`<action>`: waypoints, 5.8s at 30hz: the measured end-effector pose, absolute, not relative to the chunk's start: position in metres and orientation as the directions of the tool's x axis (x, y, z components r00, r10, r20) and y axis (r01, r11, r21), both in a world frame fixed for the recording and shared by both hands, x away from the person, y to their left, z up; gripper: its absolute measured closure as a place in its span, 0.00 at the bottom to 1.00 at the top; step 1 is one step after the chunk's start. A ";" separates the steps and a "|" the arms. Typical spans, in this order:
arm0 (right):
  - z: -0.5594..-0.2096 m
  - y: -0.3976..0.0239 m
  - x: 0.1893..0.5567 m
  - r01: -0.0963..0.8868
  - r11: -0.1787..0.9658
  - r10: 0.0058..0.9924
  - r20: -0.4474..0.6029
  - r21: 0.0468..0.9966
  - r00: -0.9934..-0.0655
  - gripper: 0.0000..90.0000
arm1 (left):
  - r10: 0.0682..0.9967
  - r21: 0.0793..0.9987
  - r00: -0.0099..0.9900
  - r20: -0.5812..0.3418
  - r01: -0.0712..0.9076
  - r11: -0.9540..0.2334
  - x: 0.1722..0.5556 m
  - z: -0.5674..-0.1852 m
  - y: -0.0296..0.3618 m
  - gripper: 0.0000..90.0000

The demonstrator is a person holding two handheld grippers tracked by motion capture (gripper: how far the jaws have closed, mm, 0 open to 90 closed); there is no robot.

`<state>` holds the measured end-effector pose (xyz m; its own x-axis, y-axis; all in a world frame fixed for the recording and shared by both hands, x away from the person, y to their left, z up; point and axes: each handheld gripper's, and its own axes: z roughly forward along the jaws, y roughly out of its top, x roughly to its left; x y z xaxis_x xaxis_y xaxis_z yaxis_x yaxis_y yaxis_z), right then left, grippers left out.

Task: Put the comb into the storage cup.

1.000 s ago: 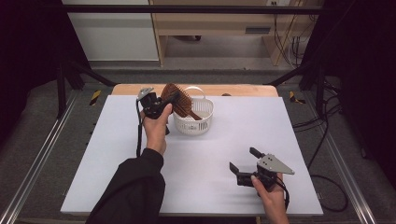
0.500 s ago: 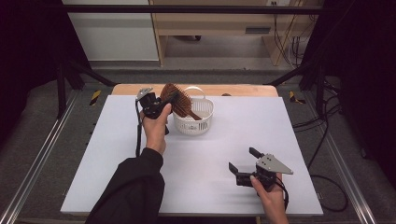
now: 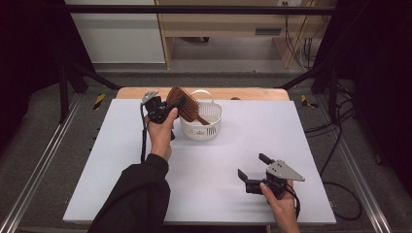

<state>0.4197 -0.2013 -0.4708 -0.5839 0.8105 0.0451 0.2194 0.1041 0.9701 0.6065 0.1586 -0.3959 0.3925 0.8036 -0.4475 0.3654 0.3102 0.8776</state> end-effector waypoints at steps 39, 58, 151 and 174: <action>-0.471 -0.201 0.420 0.227 0.102 0.811 0.051 0.969 -0.583 0.04 | 0.806 0.865 0.370 -0.462 0.387 0.319 0.614 -0.403 0.168 0.48; -0.472 -0.200 0.420 0.231 0.101 0.813 0.054 0.968 -0.579 0.04 | 0.814 0.867 0.361 -0.456 0.387 0.314 0.615 -0.405 0.170 0.47; -0.472 -0.201 0.421 0.231 0.097 0.816 0.055 0.968 -0.575 0.03 | 0.866 0.922 0.370 -0.335 0.316 0.222 0.620 -0.408 0.165 0.29; -0.473 -0.201 0.422 0.235 0.096 0.820 0.057 0.967 -0.570 0.04 | 0.882 0.939 0.374 -0.285 0.294 0.179 0.618 -0.407 0.161 0.07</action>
